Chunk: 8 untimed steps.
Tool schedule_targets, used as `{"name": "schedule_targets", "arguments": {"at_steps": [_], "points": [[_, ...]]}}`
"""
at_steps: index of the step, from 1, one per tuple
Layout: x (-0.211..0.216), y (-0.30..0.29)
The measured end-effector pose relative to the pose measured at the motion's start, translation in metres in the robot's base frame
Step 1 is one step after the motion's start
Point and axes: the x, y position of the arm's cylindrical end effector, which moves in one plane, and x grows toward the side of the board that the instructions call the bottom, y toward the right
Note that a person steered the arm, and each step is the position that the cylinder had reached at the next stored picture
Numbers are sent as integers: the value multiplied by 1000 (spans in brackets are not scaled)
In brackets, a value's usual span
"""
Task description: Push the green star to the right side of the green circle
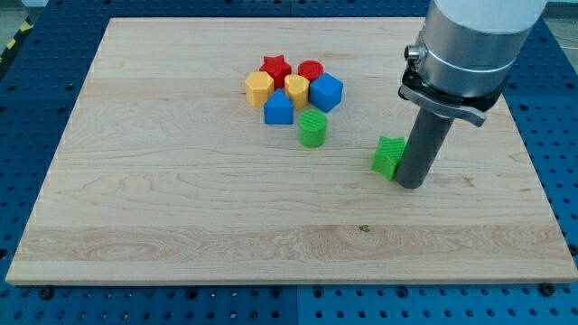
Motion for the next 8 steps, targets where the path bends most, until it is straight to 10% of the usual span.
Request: {"name": "schedule_targets", "arguments": {"at_steps": [8], "points": [[-18, -8]]}}
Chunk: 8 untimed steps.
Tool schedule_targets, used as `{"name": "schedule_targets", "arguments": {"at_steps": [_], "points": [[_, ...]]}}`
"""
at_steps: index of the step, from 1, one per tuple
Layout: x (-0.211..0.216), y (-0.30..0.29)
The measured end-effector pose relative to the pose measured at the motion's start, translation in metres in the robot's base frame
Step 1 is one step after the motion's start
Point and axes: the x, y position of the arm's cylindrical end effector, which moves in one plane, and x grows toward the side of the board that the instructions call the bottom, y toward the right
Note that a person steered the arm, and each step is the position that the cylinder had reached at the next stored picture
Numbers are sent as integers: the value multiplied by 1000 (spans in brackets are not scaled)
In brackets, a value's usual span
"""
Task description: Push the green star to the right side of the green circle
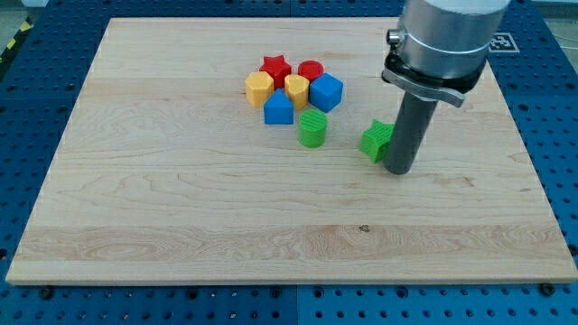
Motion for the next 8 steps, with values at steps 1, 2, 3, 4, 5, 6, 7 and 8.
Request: {"name": "schedule_targets", "arguments": {"at_steps": [1, 2, 3, 4, 5, 6, 7, 8], "points": [[0, 1], [-6, -5], [-19, -7], [-19, 2], [-19, 17], [-19, 31], [-28, 30], [-28, 22]]}}
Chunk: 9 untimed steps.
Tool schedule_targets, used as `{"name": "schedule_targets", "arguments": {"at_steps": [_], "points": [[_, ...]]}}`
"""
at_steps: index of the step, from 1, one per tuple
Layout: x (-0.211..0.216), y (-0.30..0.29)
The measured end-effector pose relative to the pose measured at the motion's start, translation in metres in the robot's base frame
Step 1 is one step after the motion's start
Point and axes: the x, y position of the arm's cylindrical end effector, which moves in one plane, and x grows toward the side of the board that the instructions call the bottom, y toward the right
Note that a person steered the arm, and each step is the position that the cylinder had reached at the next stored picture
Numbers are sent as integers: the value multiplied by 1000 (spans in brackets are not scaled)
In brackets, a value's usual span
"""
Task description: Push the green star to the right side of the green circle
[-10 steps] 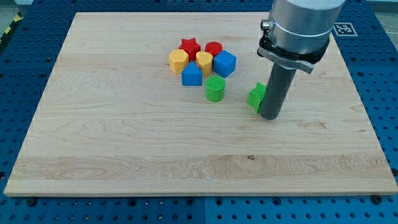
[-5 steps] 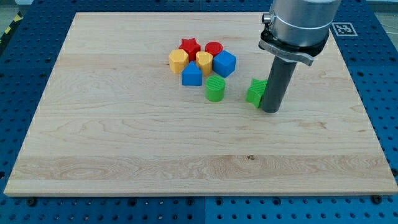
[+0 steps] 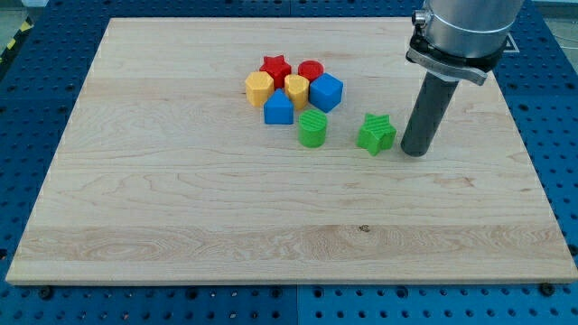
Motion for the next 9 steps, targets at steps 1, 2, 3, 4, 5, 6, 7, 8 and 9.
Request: {"name": "schedule_targets", "arguments": {"at_steps": [1, 2, 3, 4, 5, 6, 7, 8, 9], "points": [[0, -2], [0, -11], [0, -25], [-7, -55], [-17, -58], [-14, -33], [-16, -25], [-26, -59], [-32, -66]]}}
